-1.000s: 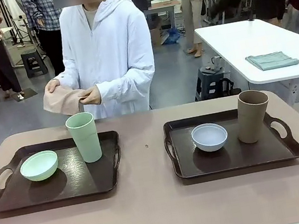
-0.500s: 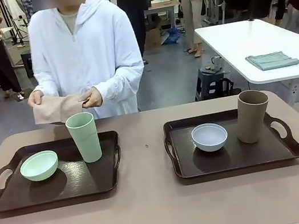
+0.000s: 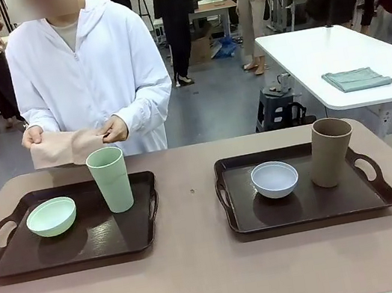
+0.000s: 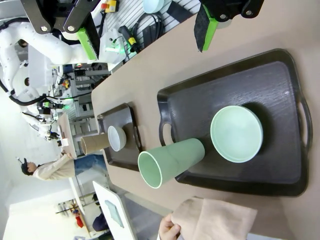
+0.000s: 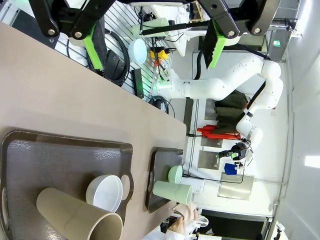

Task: Set up a tray with a mat and arrange the tableware.
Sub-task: Pick up the Picnic Bowl and Reusable plastic cup from the Handle tray in front of the human's position and hold them in the air.

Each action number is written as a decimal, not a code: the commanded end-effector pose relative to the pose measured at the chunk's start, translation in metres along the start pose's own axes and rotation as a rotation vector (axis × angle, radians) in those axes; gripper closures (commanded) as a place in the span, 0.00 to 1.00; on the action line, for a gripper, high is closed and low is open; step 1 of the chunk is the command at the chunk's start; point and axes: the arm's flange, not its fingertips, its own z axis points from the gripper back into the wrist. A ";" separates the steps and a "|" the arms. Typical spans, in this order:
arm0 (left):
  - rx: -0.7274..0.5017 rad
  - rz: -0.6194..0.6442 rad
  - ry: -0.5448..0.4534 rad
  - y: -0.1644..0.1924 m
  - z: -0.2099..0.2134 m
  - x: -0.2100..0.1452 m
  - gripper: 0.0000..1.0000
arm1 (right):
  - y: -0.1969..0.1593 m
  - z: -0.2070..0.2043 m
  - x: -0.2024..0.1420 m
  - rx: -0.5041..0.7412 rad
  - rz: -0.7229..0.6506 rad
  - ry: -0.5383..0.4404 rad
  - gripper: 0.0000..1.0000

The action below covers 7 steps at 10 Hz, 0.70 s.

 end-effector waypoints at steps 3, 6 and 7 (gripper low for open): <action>-0.010 0.000 -0.014 0.001 -0.002 0.000 0.00 | -0.001 -0.004 -0.002 0.020 0.014 -0.013 0.00; -0.010 0.000 -0.014 0.001 -0.002 0.000 0.00 | -0.001 -0.004 -0.002 0.020 0.014 -0.013 0.00; -0.010 0.000 -0.014 0.001 -0.002 0.000 0.00 | -0.001 -0.004 -0.002 0.020 0.014 -0.013 0.00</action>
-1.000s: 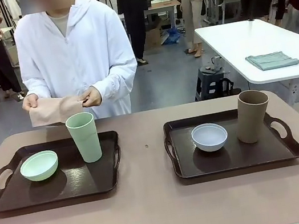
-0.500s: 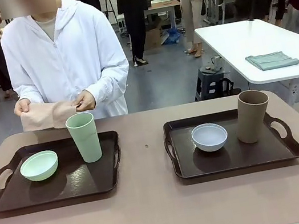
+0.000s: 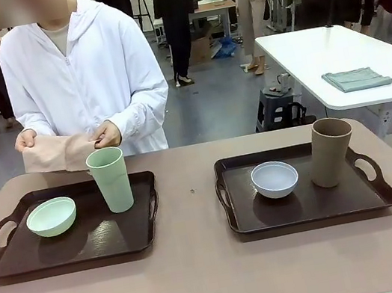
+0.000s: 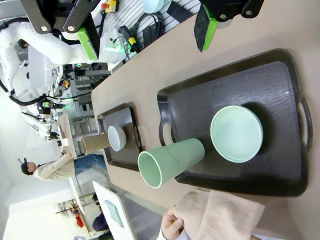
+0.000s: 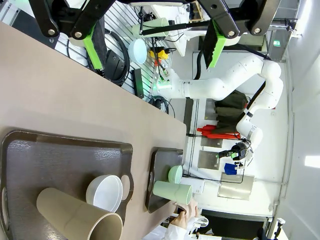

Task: Set up a tray with a mat and arrange the tableware.
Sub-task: Pick up the Picnic Bowl and Reusable plastic cup from the Handle tray in front of the human's position and hold them in the air.

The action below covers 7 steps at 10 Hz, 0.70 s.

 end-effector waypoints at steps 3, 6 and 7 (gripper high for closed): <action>-0.011 0.000 -0.014 0.001 -0.002 0.000 0.00 | -0.001 -0.004 -0.002 0.020 0.014 -0.013 0.00; 0.064 -0.017 0.053 -0.004 -0.004 0.006 0.00 | 0.015 -0.024 0.014 0.004 0.116 0.097 0.00; 0.105 -0.030 0.075 -0.013 -0.006 0.011 0.00 | 0.027 -0.044 0.023 -0.017 0.155 0.137 0.00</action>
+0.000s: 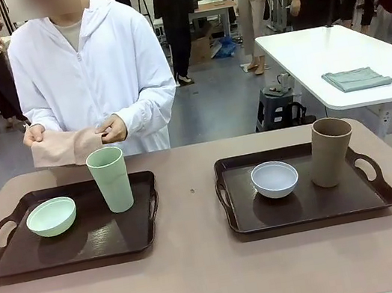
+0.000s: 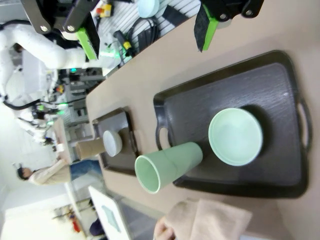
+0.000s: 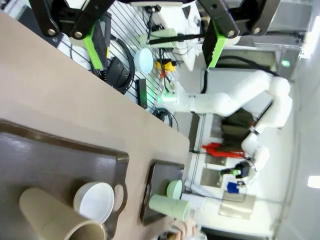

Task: Set up a tray with a mat and arrange the tableware.
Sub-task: Pick up the Picnic Bowl and Reusable plastic cup from the Handle tray in front of the human's position and hold them in the air.

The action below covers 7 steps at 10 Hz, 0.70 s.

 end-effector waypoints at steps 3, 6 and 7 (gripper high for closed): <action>0.264 -0.096 0.142 -0.051 -0.011 0.027 0.00 | 0.051 -0.098 0.057 -0.062 0.229 0.138 0.00; 0.502 -0.174 0.233 -0.097 -0.041 0.048 0.00 | 0.101 -0.200 0.093 -0.171 0.531 0.162 0.00; 0.556 -0.145 0.273 -0.103 -0.050 0.057 0.00 | 0.109 -0.235 0.103 -0.215 0.634 0.115 0.00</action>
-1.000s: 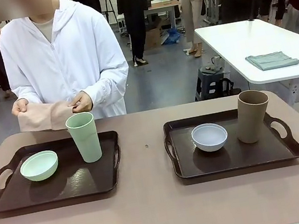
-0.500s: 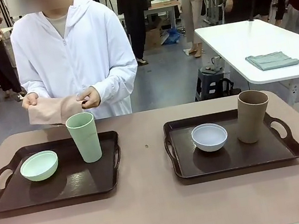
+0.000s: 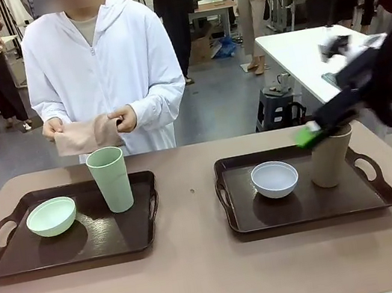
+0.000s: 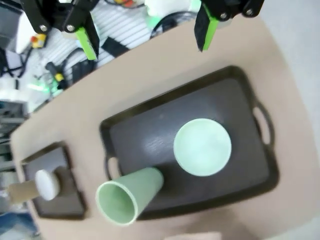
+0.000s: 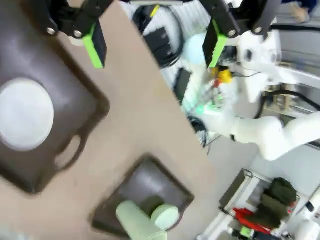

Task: Set up a tray with a mat and arrange the tableware.
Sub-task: Pick up the Picnic Bowl and Reusable plastic cup from the Handle tray in front of the human's position and hold them in the air.

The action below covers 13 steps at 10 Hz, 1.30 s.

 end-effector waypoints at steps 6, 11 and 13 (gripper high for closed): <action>0.235 0.130 0.083 0.001 -0.021 0.040 0.00 | 0.011 -0.081 0.051 -0.346 0.348 -0.197 0.00; 0.266 0.122 0.068 -0.007 -0.041 0.047 0.00 | -0.001 -0.100 0.048 -0.276 0.432 -0.209 0.00; 0.314 0.046 -0.029 -0.011 -0.071 0.065 0.00 | -0.018 -0.144 0.070 -0.095 0.547 -0.157 0.00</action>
